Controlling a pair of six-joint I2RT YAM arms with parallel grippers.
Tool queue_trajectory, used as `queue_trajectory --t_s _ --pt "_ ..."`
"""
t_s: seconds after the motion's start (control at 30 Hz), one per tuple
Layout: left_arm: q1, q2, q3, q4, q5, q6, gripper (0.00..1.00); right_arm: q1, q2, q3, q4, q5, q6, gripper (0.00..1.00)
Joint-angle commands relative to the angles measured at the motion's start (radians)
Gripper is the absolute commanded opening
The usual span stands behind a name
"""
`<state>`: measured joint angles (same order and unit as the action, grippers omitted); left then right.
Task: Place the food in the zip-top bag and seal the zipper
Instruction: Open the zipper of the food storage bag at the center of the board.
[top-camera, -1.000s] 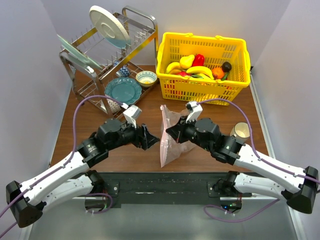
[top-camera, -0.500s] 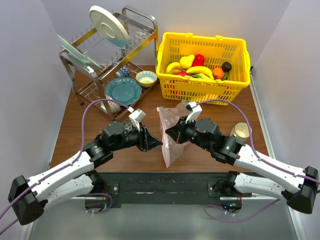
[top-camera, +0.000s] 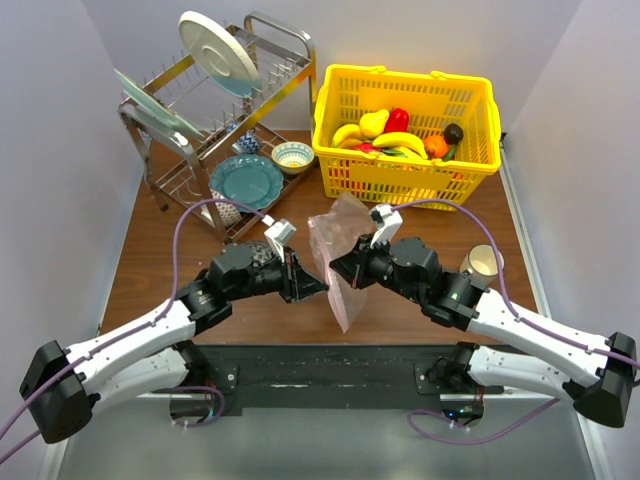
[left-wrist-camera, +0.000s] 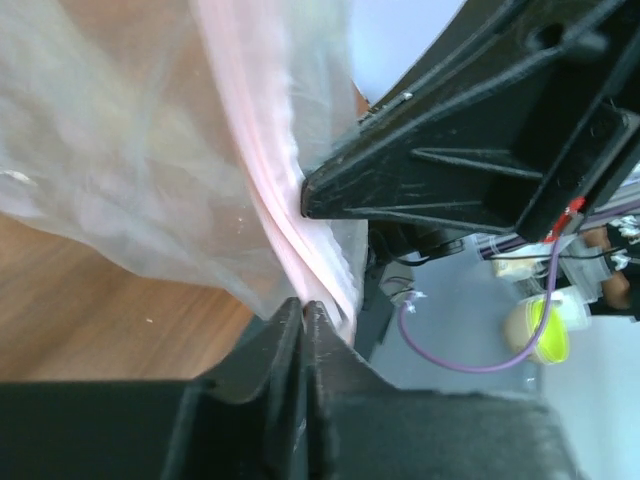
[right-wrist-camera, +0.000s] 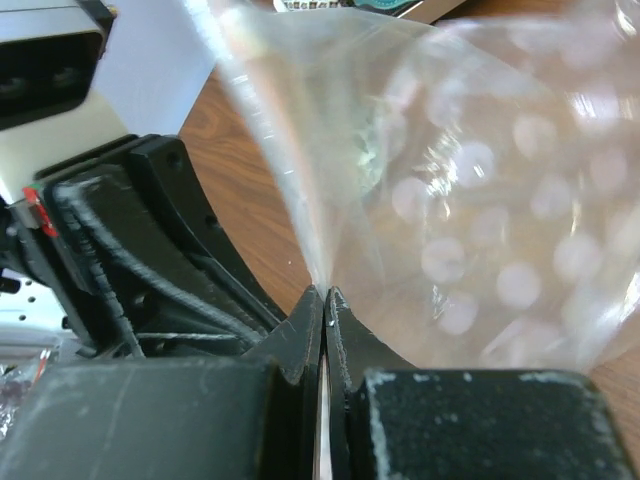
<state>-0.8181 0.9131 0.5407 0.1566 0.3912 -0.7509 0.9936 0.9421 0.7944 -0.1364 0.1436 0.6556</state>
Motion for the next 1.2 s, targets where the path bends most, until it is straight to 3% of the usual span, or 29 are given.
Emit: queue_trajectory --t_s 0.0,0.07,0.13,0.37,0.5,0.6,0.73,1.17 --pt "0.005 -0.002 -0.007 0.080 0.025 -0.008 0.00 -0.001 -0.025 0.000 0.052 -0.003 0.006 0.01" --pt "0.005 -0.013 -0.010 0.078 0.012 -0.011 0.00 -0.001 -0.023 0.000 0.047 -0.002 0.006 0.03" --pt "0.007 -0.032 -0.007 0.064 -0.005 -0.007 0.00 0.000 -0.023 0.003 0.040 -0.003 0.001 0.18" --pt "0.005 -0.065 0.001 -0.008 -0.054 0.036 0.00 -0.001 -0.017 0.003 0.032 -0.018 -0.010 0.36" --pt "0.005 -0.068 0.016 -0.049 -0.075 0.065 0.00 0.000 -0.008 0.009 0.021 -0.022 -0.025 0.65" --pt "0.005 -0.063 0.039 -0.115 -0.127 0.097 0.00 -0.001 0.004 0.031 -0.012 -0.024 -0.056 0.73" --pt "0.005 -0.057 0.047 -0.143 -0.144 0.120 0.00 0.008 0.058 0.091 -0.136 0.007 -0.092 0.72" --pt "0.007 -0.042 0.074 -0.098 -0.101 0.128 0.00 0.031 0.118 0.147 -0.120 -0.039 -0.113 0.69"
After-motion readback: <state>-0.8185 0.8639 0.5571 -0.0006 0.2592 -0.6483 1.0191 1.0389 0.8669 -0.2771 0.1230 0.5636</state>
